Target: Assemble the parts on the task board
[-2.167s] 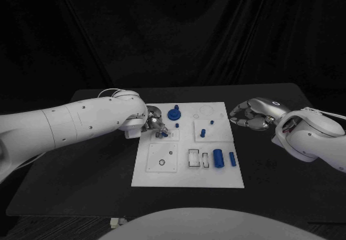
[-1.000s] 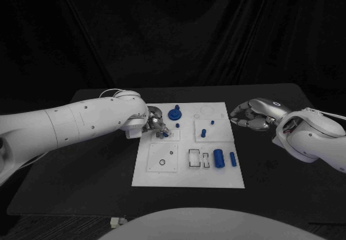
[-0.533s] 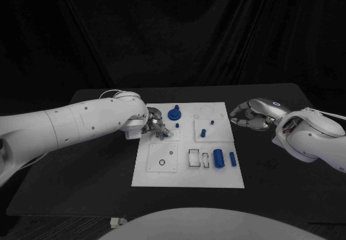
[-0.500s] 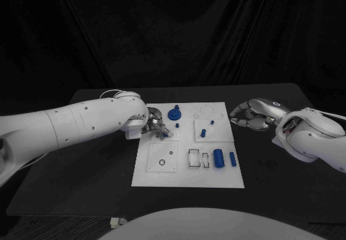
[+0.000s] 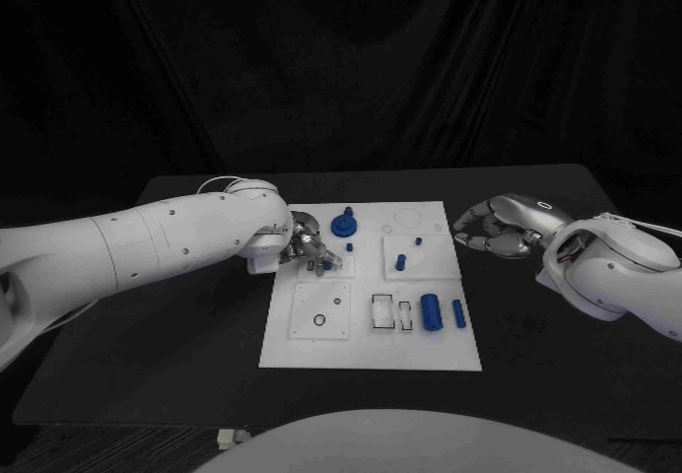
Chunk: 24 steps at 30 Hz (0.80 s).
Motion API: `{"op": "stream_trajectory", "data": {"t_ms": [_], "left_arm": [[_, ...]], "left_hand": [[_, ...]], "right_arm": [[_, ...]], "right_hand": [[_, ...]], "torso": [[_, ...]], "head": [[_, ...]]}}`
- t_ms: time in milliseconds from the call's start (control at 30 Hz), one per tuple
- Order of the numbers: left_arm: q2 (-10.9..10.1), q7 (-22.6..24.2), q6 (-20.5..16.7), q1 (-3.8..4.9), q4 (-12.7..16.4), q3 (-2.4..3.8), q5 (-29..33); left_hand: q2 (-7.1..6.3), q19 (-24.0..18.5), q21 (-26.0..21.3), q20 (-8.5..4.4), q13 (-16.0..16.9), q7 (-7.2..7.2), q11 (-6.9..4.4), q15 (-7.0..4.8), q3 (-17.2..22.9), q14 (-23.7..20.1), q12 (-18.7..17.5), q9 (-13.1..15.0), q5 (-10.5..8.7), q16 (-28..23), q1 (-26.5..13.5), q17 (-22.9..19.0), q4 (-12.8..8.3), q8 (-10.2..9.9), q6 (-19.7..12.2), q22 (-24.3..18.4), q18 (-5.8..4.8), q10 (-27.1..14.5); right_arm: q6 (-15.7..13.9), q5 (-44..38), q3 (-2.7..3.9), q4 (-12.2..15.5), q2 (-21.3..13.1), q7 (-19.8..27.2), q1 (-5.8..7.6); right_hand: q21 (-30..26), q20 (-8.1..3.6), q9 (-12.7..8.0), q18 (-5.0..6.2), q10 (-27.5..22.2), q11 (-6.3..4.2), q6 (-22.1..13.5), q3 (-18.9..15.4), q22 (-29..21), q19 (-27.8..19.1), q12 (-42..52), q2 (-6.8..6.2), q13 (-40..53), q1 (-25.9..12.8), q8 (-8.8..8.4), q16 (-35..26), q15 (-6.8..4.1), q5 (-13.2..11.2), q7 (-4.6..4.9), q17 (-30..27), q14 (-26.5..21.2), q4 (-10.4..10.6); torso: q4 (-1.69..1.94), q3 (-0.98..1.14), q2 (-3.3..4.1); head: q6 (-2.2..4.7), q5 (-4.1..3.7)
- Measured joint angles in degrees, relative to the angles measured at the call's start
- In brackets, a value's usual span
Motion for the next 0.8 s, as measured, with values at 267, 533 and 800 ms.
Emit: {"op": "stream_trajectory", "data": {"t_ms": [267,533,800], "left_arm": [[0.2,0.1,0.2,-0.05,-0.4,0.05,0.1],[0.0,0.1,0.2,-0.08,-0.2,0.08,0.1],[-2.6,0.3,-1.9,-0.15,3.0,-0.05,0.1]], "left_hand": [[0.07,0.0,-0.2,0.00,0.0,-0.01,0.00,0.00,-0.9,0.0,0.0,0.0,-0.21,0.0,-0.6,0.0,0.9,0.1,0.0,0.0,0.00,0.0],[0.09,0.0,-0.2,0.00,0.0,-0.10,0.00,0.00,-1.4,0.0,0.0,0.0,-0.34,0.0,-0.5,0.0,1.2,0.1,0.1,0.0,0.00,0.0],[-1.79,0.0,-0.2,0.00,0.0,0.11,0.00,0.21,-7.3,0.2,0.0,0.4,-1.54,0.0,-3.5,0.0,5.4,0.1,0.3,0.0,0.00,0.0]], "right_arm": [[0.0,0.0,0.00,0.0,0.0,0.0,-0.18],[0.0,0.0,0.00,0.0,-0.1,0.0,-0.25],[0.0,0.0,0.00,0.0,-0.3,-0.1,-0.27]], "right_hand": [[0.0,0.00,0.0,0.00,0.0,0.00,0.0,0.0,0.0,0.0,0.0,0.00,0.0,0.0,0.00,0.0,0.00,0.0,0.00,0.0,0.0,0.0],[0.0,0.00,0.0,0.00,0.0,0.00,0.0,0.0,0.0,0.0,0.0,0.00,0.0,0.0,0.00,0.0,0.00,0.0,0.00,0.0,0.0,0.0],[0.0,0.00,0.0,0.00,0.0,0.00,0.0,0.2,0.0,0.0,0.0,0.00,0.0,0.0,0.00,-0.2,0.00,0.0,0.00,0.0,0.0,-0.2]], "torso": [[0.01,0.00,0.01],[0.01,0.00,0.00],[0.01,-0.01,0.00]], "head": [[0.00,-0.04],[0.00,-0.05],[0.00,-0.16]]}}
